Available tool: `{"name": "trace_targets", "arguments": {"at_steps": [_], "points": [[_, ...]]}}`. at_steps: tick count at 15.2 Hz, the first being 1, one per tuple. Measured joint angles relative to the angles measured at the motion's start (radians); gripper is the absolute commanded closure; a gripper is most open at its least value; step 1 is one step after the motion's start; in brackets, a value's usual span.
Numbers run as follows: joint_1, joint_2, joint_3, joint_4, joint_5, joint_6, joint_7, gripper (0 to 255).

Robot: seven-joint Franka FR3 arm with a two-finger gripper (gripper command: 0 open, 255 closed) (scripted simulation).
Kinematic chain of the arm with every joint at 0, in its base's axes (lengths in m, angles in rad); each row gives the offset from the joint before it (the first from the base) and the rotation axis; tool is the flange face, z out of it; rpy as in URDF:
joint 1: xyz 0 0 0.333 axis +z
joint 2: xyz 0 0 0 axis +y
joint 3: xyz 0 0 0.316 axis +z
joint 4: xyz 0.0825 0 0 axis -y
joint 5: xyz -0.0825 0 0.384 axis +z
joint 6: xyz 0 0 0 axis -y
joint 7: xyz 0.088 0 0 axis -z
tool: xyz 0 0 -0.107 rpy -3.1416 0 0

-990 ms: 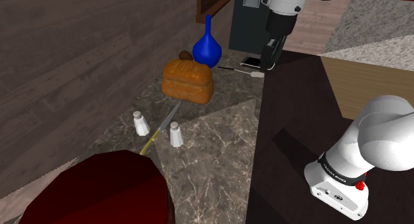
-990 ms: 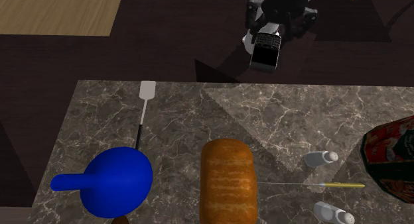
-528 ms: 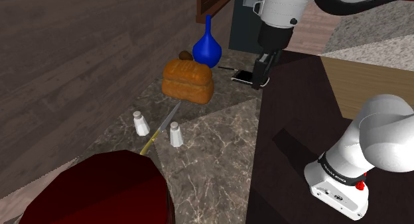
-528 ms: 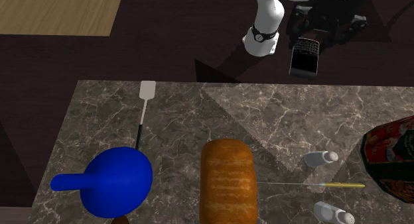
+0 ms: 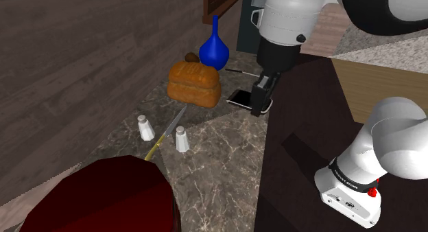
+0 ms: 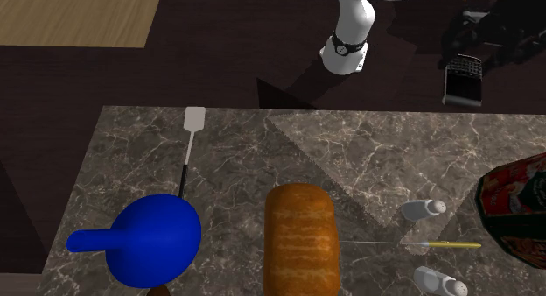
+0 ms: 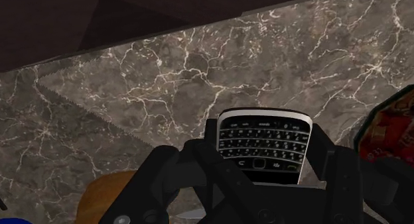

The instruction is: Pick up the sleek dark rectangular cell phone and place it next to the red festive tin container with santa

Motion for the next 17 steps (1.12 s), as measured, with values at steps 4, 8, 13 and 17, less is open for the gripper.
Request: {"name": "trace_targets", "arguments": {"at_steps": [4, 8, 13, 17], "points": [[0.020, 0.048, 0.083, 0.059, 0.029, 0.003, 0.096, 255], [0.037, 0.101, 0.176, 0.112, 0.052, 0.019, 0.202, 255], [0.041, 0.203, 0.299, 0.216, 0.047, 0.035, 0.341, 255], [0.030, 0.325, 0.414, 0.325, 0.002, 0.052, 0.470, 255]]}}
